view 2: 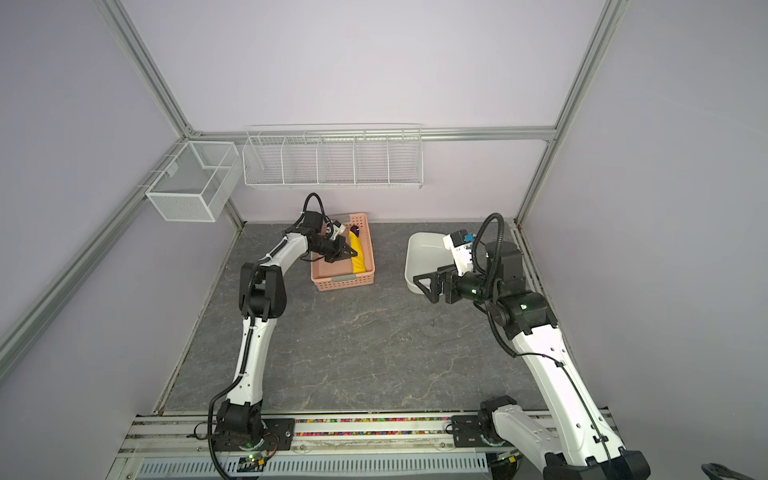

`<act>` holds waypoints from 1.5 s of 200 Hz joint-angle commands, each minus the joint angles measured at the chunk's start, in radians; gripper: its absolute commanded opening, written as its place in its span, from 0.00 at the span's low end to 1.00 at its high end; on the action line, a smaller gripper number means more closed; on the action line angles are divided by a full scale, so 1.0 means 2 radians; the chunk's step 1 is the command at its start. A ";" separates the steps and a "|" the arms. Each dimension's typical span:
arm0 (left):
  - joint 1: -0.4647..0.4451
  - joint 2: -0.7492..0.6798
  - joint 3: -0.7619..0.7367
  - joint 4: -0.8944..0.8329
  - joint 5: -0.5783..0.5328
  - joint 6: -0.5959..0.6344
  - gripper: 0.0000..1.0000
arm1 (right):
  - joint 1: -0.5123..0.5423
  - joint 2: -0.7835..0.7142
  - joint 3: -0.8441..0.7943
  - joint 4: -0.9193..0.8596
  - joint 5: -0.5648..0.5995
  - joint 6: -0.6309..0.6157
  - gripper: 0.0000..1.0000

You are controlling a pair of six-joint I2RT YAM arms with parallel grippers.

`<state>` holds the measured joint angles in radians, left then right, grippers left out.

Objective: Place the utensils on the paper napkin and roll it up
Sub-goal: 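Lower the yellow roll into the pink basket with the left gripper, then open the left gripper and release the roll in the basket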

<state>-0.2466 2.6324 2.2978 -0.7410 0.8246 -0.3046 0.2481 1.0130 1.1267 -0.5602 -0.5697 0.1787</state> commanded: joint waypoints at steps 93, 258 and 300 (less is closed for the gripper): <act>-0.007 0.071 0.096 -0.112 -0.046 0.026 0.04 | -0.006 0.000 0.006 -0.002 -0.013 -0.018 0.98; 0.008 -0.105 -0.034 -0.050 -0.140 -0.045 0.83 | -0.008 -0.006 0.016 -0.008 -0.013 -0.017 0.98; 0.016 -0.169 -0.102 -0.035 -0.116 -0.079 0.82 | -0.008 -0.013 0.016 -0.009 -0.009 -0.015 0.98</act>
<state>-0.2314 2.4023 2.1464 -0.8833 0.5636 -0.4088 0.2367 1.0084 1.1393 -0.5686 -0.5766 0.1745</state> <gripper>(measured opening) 0.828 0.981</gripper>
